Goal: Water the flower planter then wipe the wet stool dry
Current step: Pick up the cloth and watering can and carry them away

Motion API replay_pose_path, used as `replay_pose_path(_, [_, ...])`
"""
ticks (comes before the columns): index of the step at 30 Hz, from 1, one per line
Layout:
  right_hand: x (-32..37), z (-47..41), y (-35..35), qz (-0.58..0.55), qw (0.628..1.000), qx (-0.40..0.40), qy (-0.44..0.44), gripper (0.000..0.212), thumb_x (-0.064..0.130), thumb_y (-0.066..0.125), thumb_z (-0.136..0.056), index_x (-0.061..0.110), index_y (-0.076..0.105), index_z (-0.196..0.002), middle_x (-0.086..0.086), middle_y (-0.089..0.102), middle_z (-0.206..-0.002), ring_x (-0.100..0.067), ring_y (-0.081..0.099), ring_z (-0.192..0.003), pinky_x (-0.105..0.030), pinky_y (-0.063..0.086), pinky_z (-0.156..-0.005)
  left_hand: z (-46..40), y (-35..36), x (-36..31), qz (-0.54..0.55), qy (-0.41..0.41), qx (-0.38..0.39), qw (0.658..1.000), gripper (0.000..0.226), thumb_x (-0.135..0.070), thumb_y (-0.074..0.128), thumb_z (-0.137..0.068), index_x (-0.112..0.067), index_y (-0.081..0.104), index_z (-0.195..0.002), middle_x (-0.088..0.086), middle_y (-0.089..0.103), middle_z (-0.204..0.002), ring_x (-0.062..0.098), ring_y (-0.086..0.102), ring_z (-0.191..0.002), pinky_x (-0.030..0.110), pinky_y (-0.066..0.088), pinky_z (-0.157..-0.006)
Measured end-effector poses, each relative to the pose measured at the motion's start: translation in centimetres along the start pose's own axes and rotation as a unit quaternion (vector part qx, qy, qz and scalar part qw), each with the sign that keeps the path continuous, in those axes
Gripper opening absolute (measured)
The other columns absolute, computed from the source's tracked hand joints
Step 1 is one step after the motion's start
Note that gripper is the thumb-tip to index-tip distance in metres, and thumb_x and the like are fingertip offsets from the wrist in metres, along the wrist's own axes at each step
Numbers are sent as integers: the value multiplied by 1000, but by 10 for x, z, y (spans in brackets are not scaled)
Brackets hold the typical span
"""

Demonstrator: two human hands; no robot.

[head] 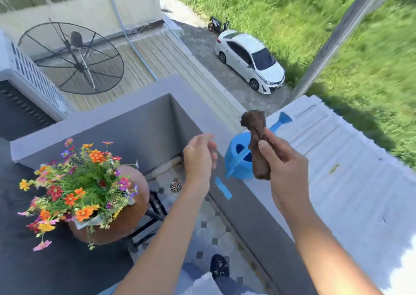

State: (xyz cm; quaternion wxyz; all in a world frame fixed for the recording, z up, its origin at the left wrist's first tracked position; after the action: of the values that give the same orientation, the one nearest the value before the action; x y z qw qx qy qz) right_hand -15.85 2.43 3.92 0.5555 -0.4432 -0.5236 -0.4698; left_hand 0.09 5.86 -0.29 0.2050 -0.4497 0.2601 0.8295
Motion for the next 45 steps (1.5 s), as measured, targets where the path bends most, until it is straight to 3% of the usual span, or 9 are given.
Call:
replay_pose_path(4, [8, -8, -59, -29, 996, -88, 17, 24, 20, 70, -91, 31, 73, -111, 0, 72, -121, -14, 69, -106, -44, 56, -92, 40, 66, 25, 99, -167, 106, 975, 18, -20, 52, -96, -9, 63, -87, 1, 55, -61, 9, 42, -37, 19, 28, -37])
replay_pose_path(8, [7, -10, -100, 5, 992, -123, 7, 23, 20, 71, -89, 35, 73, -106, 8, 73, -117, -10, 67, -112, -46, 49, -105, 39, 111, 59, 167, -265, 127, 941, 25, -32, 52, -99, -9, 56, -90, 3, 58, -69, 8, 46, -37, 19, 33, -36])
replay_pose_path(11, [3, -11, -115, -6, 990, -137, 12, 25, 17, 72, -88, 36, 73, -104, 9, 73, -116, -8, 66, -113, -44, 49, -106, 22, 134, 70, 231, -283, 104, 925, 36, -43, 56, -98, -7, 52, -101, 4, 59, -73, 8, 47, -42, 19, 38, -36])
replay_pose_path(18, [-4, -4, -118, -22, 993, -110, 32, 25, 17, 72, -89, 33, 74, -108, 9, 74, -113, -9, 69, -107, -48, 53, -99, -9, 157, 84, 294, -250, 57, 921, 45, -51, 52, -97, -8, 62, -88, -3, 56, -69, 4, 45, -34, 18, 34, -33])
replay_pose_path(22, [-6, -3, -113, -28, 994, -96, 38, 25, 17, 72, -89, 28, 74, -112, 7, 75, -111, -11, 70, -105, -45, 55, -95, -21, 144, 94, 234, -231, 63, 942, 41, -51, 52, -97, -11, 61, -99, -5, 57, -73, 5, 44, -39, 19, 32, -34])
replay_pose_path(27, [-7, -8, -101, -40, 996, -62, 43, 27, 15, 71, -90, 25, 73, -115, 4, 76, -108, -12, 70, -102, -29, 55, -82, -21, 101, 90, 102, -195, 65, 973, 36, -47, 52, -99, -14, 59, -84, -5, 60, -70, 5, 39, -34, 21, 25, -36])
replay_pose_path(33, [-20, -13, -70, -58, 994, -12, 88, 27, 11, 70, -90, 20, 74, -115, -9, 77, -103, -23, 71, -94, -26, 55, -71, -30, 30, 68, -12, -162, 86, 983, 47, -53, 43, -100, -16, 51, -73, -7, 39, -54, 8, 23, -39, 21, 16, -36])
replay_pose_path(37, [-35, -11, -40, -61, 992, 22, 108, 25, 10, 68, -91, 16, 75, -114, -11, 77, -104, -23, 70, -93, -25, 55, -74, -40, -17, 64, -92, -150, 87, 981, 53, -55, 41, -100, -10, 68, -97, -6, 34, -55, 8, 21, -42, 22, 15, -38])
replay_pose_path(45, [-114, 1, 37, 7, 982, 113, 149, 23, 11, 65, -94, 19, 75, -113, 0, 76, -108, -22, 70, -105, -38, 55, -91, -90, -95, 93, -186, -207, 70, 958, 56, -58, 36, -101, -10, 66, -98, -5, 28, -57, 8, 20, -46, 22, 15, -39])
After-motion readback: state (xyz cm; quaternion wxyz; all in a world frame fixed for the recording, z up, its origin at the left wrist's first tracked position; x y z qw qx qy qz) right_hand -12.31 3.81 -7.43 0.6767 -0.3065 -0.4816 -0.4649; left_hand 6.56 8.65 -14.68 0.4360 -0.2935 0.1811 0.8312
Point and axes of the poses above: each hand's wrist, its own z-axis away from the middle knuckle, its own y-axis out of the palm, x = y × z, the point moved 1 cm from there along -z, towards the middle knuckle
